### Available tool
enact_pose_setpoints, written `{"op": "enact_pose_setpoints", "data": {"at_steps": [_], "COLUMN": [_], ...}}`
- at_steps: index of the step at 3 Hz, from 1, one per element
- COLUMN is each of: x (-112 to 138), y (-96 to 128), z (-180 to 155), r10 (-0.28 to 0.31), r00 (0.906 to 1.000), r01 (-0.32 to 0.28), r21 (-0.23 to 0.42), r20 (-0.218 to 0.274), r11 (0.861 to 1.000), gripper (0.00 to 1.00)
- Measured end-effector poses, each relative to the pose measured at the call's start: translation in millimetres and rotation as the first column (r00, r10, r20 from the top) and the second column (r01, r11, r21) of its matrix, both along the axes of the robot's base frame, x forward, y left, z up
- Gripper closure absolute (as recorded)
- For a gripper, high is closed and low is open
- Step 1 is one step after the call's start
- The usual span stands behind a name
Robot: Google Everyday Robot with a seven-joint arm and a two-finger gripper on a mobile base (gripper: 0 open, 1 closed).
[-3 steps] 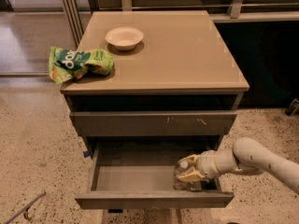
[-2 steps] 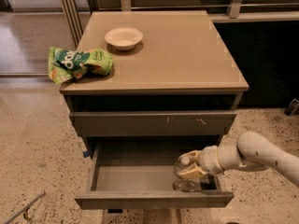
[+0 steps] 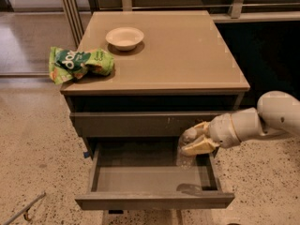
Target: Pick water bottle from middle drawer and place on counter
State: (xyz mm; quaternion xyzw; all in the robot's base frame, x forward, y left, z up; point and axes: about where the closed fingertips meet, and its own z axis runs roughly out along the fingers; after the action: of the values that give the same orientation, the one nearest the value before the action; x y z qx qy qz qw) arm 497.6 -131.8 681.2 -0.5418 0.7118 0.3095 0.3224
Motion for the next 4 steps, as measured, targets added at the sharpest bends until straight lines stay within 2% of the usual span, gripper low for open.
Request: {"op": "enact_pose_setpoints", "data": {"at_steps": [1, 2, 3, 4], "x": [9, 11, 11, 18], "y": [2, 2, 2, 1], "z": [96, 113, 113, 155], "r10": [-0.017, -0.018, -0.018, -0.042], "r00": [0.999, 0.9984, 0.9984, 0.9981], "r01": [0.017, 0.019, 0.019, 0.043], "r21": [-0.013, -0.016, -0.016, -0.002], "r20": [0.042, 0.054, 0.054, 0.046], "r11": [1.0, 1.0, 1.0, 0.999], "gripper": [1.0, 1.0, 1.0, 1.0]}}
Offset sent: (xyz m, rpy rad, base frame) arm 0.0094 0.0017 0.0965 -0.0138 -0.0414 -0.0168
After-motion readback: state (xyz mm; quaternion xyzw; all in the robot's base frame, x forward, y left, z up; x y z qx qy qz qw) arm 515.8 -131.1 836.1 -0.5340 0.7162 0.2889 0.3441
